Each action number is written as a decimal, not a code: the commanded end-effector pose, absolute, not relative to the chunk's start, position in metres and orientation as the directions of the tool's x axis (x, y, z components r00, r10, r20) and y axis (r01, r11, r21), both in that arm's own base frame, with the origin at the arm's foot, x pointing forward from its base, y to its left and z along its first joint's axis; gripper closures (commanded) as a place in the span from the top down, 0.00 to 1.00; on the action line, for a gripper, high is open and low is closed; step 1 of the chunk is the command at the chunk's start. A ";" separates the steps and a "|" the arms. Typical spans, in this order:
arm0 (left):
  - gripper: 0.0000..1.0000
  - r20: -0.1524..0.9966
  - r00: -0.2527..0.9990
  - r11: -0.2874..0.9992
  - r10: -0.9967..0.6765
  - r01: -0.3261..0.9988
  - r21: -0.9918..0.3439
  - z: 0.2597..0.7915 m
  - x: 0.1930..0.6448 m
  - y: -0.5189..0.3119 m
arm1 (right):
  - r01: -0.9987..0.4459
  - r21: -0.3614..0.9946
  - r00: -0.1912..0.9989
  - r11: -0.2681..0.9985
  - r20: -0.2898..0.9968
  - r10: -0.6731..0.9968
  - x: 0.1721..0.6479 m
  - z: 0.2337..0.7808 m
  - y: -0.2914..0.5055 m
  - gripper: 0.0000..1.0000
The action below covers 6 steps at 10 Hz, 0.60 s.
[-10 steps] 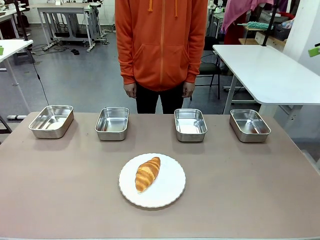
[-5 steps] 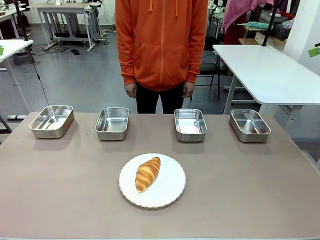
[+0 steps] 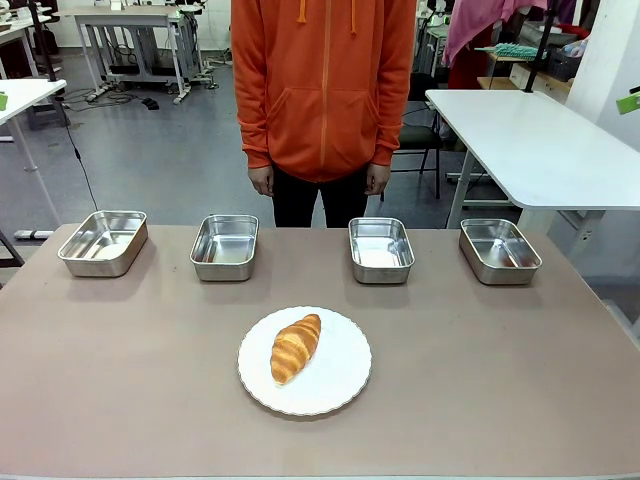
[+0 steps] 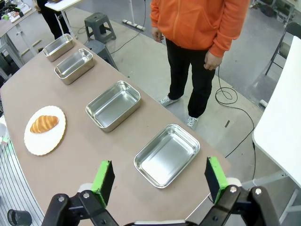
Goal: Place the bread in the container.
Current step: Place the Butter Roll into the Airtight Container indicated by the human.
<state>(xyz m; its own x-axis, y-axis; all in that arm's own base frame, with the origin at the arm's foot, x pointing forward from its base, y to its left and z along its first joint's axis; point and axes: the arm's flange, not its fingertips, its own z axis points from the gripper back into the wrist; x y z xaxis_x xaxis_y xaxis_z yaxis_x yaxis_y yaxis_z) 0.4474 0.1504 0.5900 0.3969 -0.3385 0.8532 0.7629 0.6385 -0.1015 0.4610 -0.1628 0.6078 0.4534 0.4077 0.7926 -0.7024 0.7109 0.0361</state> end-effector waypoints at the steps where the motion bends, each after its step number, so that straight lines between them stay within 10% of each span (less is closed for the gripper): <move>1: 1.00 0.865 0.380 0.629 -0.329 0.771 -0.099 0.590 0.445 0.151 | -0.706 0.034 0.441 0.707 0.803 0.402 0.461 0.609 -0.162 1.00; 6: 1.00 0.865 0.380 0.629 -0.329 0.771 -0.099 0.590 0.445 0.151 | -0.706 0.034 0.441 0.707 0.803 0.402 0.461 0.609 -0.162 1.00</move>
